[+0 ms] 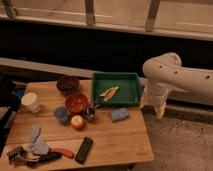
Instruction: Stack cups into tray
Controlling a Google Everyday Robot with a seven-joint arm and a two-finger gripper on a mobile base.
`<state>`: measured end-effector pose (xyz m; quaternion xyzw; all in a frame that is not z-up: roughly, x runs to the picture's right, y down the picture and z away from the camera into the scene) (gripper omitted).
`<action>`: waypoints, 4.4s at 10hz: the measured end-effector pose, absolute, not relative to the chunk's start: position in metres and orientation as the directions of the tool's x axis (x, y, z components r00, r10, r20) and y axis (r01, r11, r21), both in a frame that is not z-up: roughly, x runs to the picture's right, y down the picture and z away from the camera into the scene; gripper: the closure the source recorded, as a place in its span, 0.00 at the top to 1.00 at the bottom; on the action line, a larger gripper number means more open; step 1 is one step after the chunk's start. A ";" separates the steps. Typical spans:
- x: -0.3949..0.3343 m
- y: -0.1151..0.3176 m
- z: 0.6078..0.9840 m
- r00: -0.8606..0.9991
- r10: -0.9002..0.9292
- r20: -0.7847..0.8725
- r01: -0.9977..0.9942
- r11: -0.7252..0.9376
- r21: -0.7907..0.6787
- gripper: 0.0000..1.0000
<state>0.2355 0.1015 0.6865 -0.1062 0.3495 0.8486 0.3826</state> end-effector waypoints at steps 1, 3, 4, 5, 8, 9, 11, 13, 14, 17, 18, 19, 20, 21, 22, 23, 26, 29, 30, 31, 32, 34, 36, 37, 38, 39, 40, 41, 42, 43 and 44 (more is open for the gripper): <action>0.233 0.098 0.696 -0.665 0.590 -0.458 -0.741 -0.447 0.501 0.65; 0.215 0.093 0.702 -0.622 0.620 -0.478 -0.778 -0.421 0.467 0.65; 0.195 0.090 0.703 -0.587 0.640 -0.495 -0.806 -0.404 0.433 0.65; 0.167 0.086 0.704 -0.544 0.662 -0.517 -0.837 -0.386 0.387 0.65; 0.083 0.079 0.692 -0.408 0.720 -0.562 -0.913 -0.342 0.223 0.65; 0.048 0.078 0.683 -0.356 0.743 -0.567 -0.931 -0.333 0.148 0.65; -0.004 0.075 0.668 -0.265 0.772 -0.578 -0.951 -0.308 0.026 0.65; -0.014 0.075 0.664 -0.242 0.778 -0.580 -0.954 -0.299 -0.003 0.65; -0.013 0.075 0.664 -0.244 0.777 -0.580 -0.954 -0.301 -0.001 0.65; -0.011 0.084 0.673 -0.265 0.753 -0.603 -0.947 -0.321 0.014 0.65; -0.013 0.086 0.680 -0.267 0.752 -0.603 -0.944 -0.329 0.007 0.65; -0.025 0.085 0.688 -0.254 0.760 -0.598 -0.945 -0.328 -0.016 0.65; -0.038 0.081 0.692 -0.245 0.766 -0.595 -0.944 -0.329 -0.034 0.65; -0.056 0.076 0.698 -0.235 0.772 -0.590 -0.942 -0.331 -0.058 0.65; -0.076 0.071 0.703 -0.220 0.778 -0.589 -0.941 -0.329 -0.083 0.65; -0.098 0.068 0.708 -0.198 0.785 -0.587 -0.941 -0.320 -0.111 0.65; -0.150 0.068 0.719 -0.134 0.793 -0.594 -0.937 -0.297 -0.185 0.65; -0.187 0.076 0.715 -0.050 0.792 -0.609 -0.920 -0.273 -0.279 0.65; -0.188 0.076 0.714 -0.047 0.792 -0.608 -0.919 -0.273 -0.284 0.65; -0.188 0.076 0.714 -0.047 0.792 -0.609 -0.919 -0.273 -0.284 0.65; -0.188 0.076 0.715 -0.047 0.792 -0.609 -0.919 -0.273 -0.283 0.65; -0.195 0.082 0.719 -0.036 0.784 -0.619 -0.920 -0.268 -0.285 0.65; -0.216 0.095 0.734 -0.015 0.772 -0.636 -0.920 -0.260 -0.294 0.65; -0.236 0.112 0.755 -0.005 0.751 -0.660 -0.919 -0.263 -0.293 0.65; -0.240 0.117 0.763 -0.009 0.745 -0.667 -0.919 -0.270 -0.288 0.65; -0.239 0.118 0.768 -0.019 0.741 -0.671 -0.918 -0.279 -0.282 0.65; -0.234 0.117 0.778 -0.040 0.738 -0.674 -0.918 -0.294 -0.266 0.65; -0.229 0.115 0.785 -0.060 0.734 -0.676 -0.918 -0.306 -0.251 0.65; -0.226 0.114 0.789 -0.073 0.732 -0.677 -0.918 -0.314 -0.241 0.65; -0.221 0.113 0.794 -0.091 0.730 -0.678 -0.917 -0.327 -0.229 0.65; -0.214 0.113 0.800 -0.113 0.724 -0.681 -0.915 -0.342 -0.212 0.65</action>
